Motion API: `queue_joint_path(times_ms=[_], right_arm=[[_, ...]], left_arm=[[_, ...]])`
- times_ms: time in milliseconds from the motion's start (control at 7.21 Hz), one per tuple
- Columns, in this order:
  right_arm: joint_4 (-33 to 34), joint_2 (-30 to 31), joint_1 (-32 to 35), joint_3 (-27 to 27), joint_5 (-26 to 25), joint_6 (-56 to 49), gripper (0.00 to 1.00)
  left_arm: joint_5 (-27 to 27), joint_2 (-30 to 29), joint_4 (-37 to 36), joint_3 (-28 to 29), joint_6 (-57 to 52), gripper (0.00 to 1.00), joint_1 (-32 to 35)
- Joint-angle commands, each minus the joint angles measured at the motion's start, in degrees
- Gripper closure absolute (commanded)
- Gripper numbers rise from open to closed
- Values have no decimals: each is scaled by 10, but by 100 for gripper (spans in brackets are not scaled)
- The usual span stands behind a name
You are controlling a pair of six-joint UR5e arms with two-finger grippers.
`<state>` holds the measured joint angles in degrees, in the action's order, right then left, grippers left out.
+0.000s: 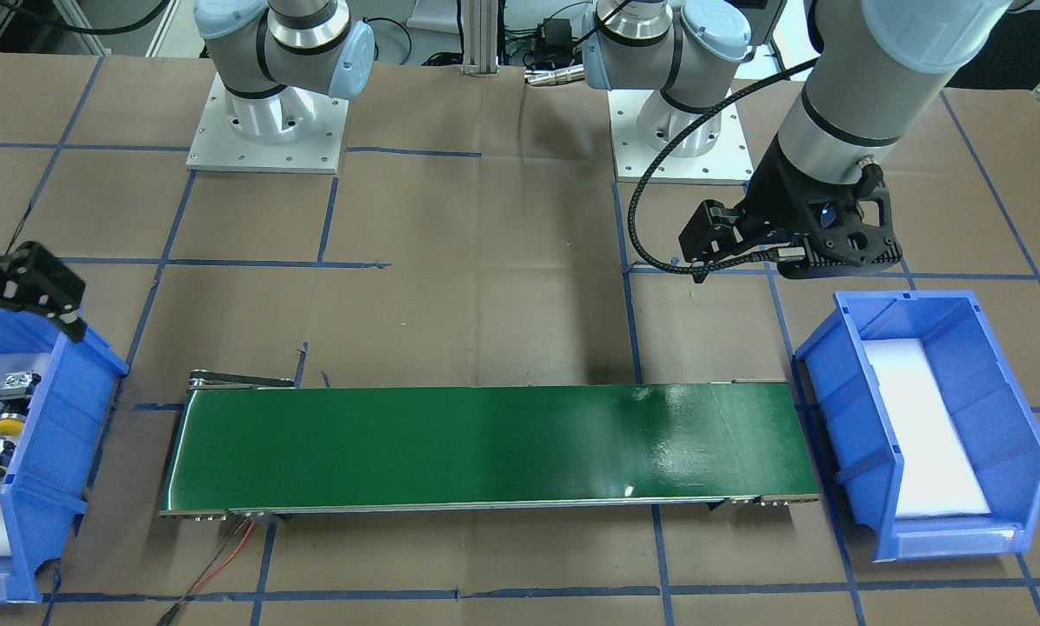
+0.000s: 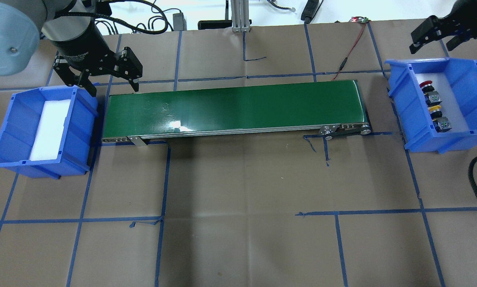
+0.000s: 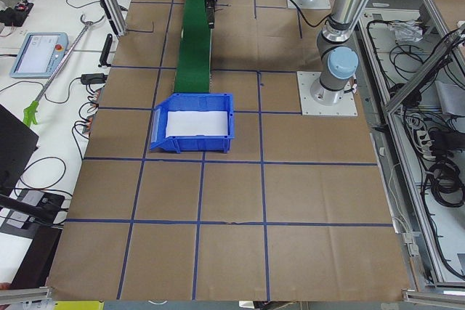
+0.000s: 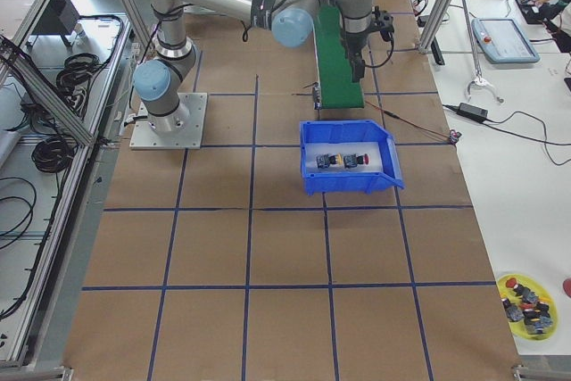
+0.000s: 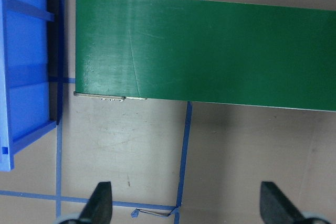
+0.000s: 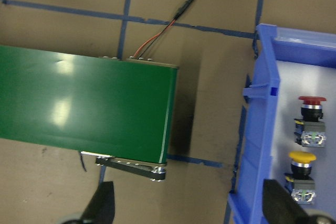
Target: Transport two buttons from left to right
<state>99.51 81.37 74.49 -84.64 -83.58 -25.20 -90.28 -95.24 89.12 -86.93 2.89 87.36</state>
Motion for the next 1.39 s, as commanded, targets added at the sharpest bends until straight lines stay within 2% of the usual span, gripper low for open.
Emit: queue_joint_path(times_ms=[0,278,416,555,833,1249], right_arm=[[-45,42,78,5,-41,142,0],[-61,62,169,-3,-63,305,0],[-63,58,196,-7,-65,326,0],[-65,65,195,-21,-64,322,0],[-50,96,190,-84,-64,321,0],[-48,93,191,-84,-62,321,0]], left_arm=[[0,1,0,0,0,0,0],[-1,0,0,0,0,0,0],[0,1,0,0,0,0,0],[-1,1,0,0,-3,0,0],[-1,1,0,-1,-3,0,0],[-1,2,0,-1,-6,0,0]])
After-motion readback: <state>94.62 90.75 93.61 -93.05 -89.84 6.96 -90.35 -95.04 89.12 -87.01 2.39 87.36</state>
